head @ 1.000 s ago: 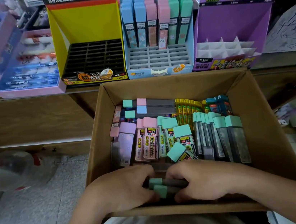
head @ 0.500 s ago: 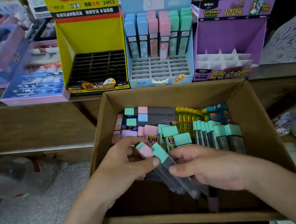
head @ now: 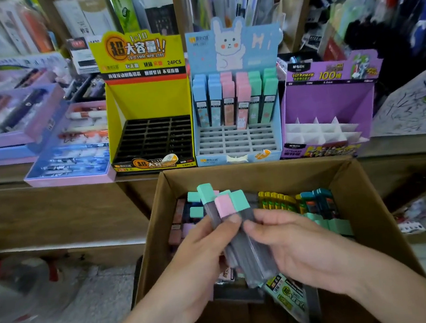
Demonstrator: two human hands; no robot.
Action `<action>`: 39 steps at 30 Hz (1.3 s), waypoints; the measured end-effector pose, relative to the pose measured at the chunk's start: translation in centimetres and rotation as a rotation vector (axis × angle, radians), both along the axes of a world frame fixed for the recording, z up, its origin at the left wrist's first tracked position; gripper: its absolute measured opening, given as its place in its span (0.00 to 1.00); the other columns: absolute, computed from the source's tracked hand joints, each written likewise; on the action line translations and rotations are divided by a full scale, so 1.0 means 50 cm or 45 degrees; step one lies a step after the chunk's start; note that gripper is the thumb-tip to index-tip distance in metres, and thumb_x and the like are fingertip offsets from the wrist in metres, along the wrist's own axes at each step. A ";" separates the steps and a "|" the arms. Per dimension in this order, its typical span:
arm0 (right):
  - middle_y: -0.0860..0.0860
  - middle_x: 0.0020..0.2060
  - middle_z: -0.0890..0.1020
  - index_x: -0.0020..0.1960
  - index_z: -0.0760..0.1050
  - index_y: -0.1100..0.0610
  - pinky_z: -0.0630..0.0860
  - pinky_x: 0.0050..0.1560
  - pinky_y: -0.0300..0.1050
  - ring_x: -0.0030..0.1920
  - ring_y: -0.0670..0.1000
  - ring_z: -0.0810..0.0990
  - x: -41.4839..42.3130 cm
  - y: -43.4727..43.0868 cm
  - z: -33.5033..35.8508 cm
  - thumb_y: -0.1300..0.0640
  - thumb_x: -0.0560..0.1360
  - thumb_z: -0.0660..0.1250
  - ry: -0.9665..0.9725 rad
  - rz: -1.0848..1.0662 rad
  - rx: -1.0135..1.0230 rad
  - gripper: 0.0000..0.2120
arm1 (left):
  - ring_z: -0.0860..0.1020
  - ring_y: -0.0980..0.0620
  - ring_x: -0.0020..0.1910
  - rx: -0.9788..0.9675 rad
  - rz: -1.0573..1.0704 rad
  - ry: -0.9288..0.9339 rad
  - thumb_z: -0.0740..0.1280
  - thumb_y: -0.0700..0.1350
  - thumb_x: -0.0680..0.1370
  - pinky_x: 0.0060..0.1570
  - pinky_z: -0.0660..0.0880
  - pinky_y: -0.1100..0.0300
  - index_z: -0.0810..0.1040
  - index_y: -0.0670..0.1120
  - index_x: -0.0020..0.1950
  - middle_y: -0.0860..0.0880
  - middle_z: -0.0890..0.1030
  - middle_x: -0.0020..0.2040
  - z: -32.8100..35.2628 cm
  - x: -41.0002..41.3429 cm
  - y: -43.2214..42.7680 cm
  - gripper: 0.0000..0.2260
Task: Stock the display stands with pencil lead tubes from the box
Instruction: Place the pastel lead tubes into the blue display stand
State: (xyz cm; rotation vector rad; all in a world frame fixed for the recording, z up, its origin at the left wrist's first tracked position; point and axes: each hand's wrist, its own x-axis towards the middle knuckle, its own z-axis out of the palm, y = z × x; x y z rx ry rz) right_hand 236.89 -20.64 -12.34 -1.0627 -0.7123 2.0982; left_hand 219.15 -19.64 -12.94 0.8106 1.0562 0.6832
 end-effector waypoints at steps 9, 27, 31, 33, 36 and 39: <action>0.59 0.57 0.86 0.65 0.78 0.60 0.83 0.55 0.55 0.58 0.58 0.85 -0.035 0.029 0.007 0.62 0.83 0.62 -0.082 -0.201 0.063 0.12 | 0.84 0.42 0.58 0.001 0.148 -0.097 0.65 0.49 0.82 0.62 0.77 0.43 0.84 0.48 0.61 0.42 0.86 0.58 -0.001 -0.001 0.048 0.12; 0.53 0.42 0.82 0.54 0.86 0.52 0.78 0.51 0.45 0.44 0.50 0.80 0.001 0.057 -0.015 0.56 0.80 0.68 -0.421 -0.389 0.222 0.08 | 0.81 0.45 0.34 -0.047 0.229 -0.187 0.68 0.45 0.78 0.30 0.78 0.57 0.76 0.36 0.58 0.34 0.83 0.43 -0.012 -0.072 0.086 0.14; 0.57 0.45 0.85 0.50 0.85 0.57 0.82 0.48 0.46 0.45 0.54 0.84 0.009 0.062 -0.007 0.61 0.80 0.69 -0.399 -0.415 0.268 0.06 | 0.81 0.45 0.34 -0.055 0.223 -0.175 0.69 0.45 0.77 0.29 0.78 0.57 0.76 0.36 0.58 0.34 0.83 0.44 -0.015 -0.077 0.086 0.15; 0.58 0.47 0.87 0.51 0.85 0.58 0.83 0.49 0.49 0.48 0.56 0.87 0.015 0.065 -0.002 0.62 0.80 0.69 -0.454 -0.431 0.313 0.05 | 0.81 0.44 0.34 -0.054 0.217 -0.179 0.70 0.46 0.76 0.29 0.78 0.57 0.76 0.36 0.59 0.34 0.83 0.44 -0.016 -0.078 0.087 0.17; 0.57 0.48 0.88 0.55 0.83 0.55 0.85 0.49 0.51 0.50 0.58 0.88 0.022 0.073 0.010 0.63 0.79 0.70 -0.551 -0.441 0.418 0.07 | 0.81 0.44 0.34 -0.056 0.210 -0.181 0.70 0.45 0.75 0.29 0.77 0.56 0.76 0.35 0.59 0.33 0.83 0.44 -0.018 -0.078 0.088 0.18; 0.55 0.47 0.88 0.58 0.79 0.53 0.85 0.47 0.48 0.49 0.55 0.88 0.034 0.085 0.027 0.63 0.81 0.68 -0.648 -0.408 0.572 0.09 | 0.81 0.44 0.33 -0.067 0.204 -0.195 0.70 0.45 0.77 0.28 0.77 0.57 0.77 0.36 0.58 0.33 0.83 0.44 -0.018 -0.079 0.089 0.15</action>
